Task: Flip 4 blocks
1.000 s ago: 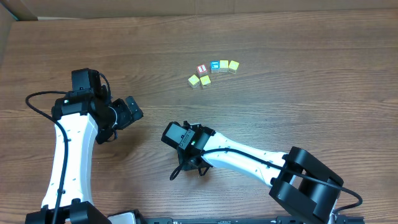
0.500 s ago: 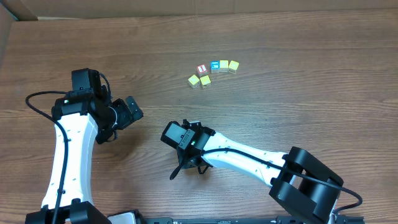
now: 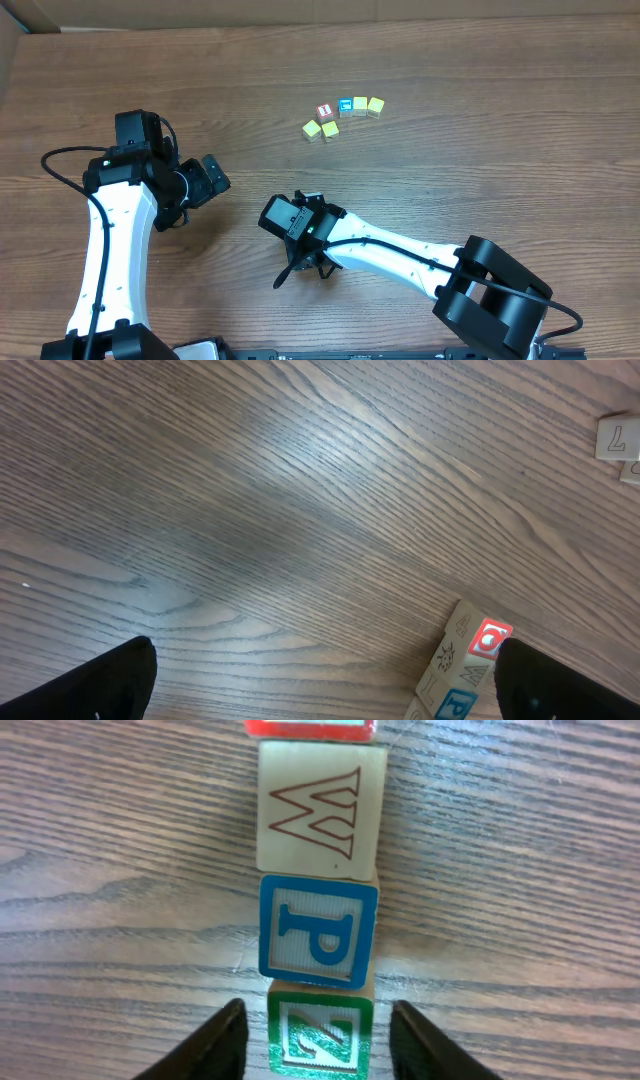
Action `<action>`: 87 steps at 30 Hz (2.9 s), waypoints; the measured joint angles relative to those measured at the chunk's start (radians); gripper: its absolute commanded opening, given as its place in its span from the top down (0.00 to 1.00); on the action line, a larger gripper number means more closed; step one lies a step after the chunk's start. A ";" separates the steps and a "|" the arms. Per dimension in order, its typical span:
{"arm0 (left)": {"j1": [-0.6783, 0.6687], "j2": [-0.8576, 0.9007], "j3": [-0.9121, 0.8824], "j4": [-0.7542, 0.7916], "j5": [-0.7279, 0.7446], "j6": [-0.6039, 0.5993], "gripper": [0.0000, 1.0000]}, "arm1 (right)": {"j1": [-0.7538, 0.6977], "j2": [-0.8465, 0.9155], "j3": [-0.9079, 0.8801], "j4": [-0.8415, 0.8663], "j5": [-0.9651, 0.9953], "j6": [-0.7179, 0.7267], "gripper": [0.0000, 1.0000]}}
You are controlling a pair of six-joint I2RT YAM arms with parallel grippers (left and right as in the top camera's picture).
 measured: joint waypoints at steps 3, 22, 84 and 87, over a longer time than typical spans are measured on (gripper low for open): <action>0.000 0.000 0.000 0.000 0.000 0.000 0.00 | 0.000 0.000 0.000 0.003 0.000 0.002 0.52; 0.000 0.000 0.000 0.000 0.000 0.000 0.00 | 0.000 0.000 0.000 0.009 -0.024 0.045 0.52; 0.000 0.000 0.000 0.000 0.000 0.000 0.00 | -0.267 0.002 0.226 -0.203 -0.243 -0.198 0.96; 0.000 0.000 0.000 0.000 0.000 0.000 0.00 | -0.319 0.002 0.226 -0.291 -0.257 -0.213 0.96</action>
